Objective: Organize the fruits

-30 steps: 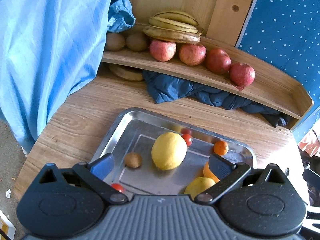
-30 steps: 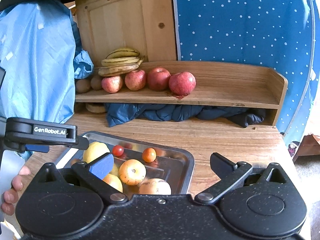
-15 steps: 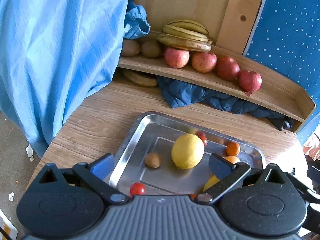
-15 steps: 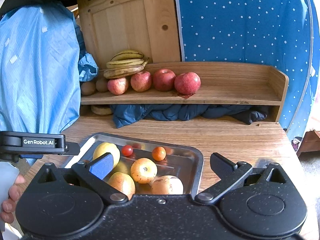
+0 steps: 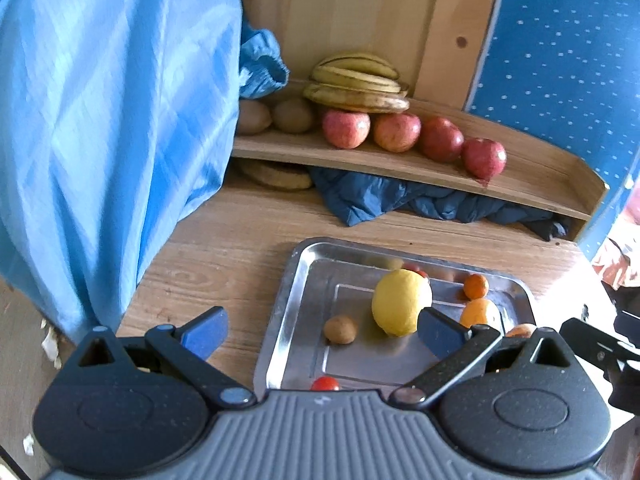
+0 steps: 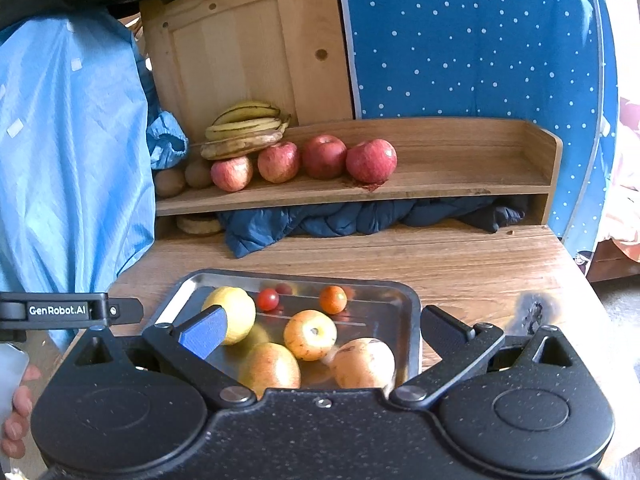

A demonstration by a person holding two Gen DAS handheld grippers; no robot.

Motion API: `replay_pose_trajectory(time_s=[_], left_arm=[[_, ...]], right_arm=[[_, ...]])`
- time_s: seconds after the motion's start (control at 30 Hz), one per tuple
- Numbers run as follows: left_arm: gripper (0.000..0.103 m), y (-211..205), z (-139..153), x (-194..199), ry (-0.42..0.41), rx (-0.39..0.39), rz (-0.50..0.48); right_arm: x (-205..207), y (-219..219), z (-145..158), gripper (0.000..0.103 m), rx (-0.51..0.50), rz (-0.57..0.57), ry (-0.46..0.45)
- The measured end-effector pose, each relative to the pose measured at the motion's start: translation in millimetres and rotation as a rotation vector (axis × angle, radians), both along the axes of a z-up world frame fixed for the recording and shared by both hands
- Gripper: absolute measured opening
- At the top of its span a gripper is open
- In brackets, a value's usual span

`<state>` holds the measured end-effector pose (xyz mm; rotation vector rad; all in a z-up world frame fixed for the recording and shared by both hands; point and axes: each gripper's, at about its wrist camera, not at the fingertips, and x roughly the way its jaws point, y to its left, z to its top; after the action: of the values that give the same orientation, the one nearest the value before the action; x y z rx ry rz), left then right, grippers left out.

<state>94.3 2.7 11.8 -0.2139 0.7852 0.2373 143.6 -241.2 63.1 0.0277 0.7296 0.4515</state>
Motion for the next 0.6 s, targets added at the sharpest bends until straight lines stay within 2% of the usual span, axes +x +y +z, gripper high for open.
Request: replay_pose_trajectory(time_s=[0.13, 0.6], left_arm=[[0.102, 8, -1, -8, -0.017, -0.002, -0.045], [0.102, 31, 3, -42, -0.027, -0.011, -0.091]], right_arm=[[-13, 11, 4, 0.102, -0.013, -0.030, -0.008], [-57, 30, 12, 0.102, -0.030, -0.111, -0.025]])
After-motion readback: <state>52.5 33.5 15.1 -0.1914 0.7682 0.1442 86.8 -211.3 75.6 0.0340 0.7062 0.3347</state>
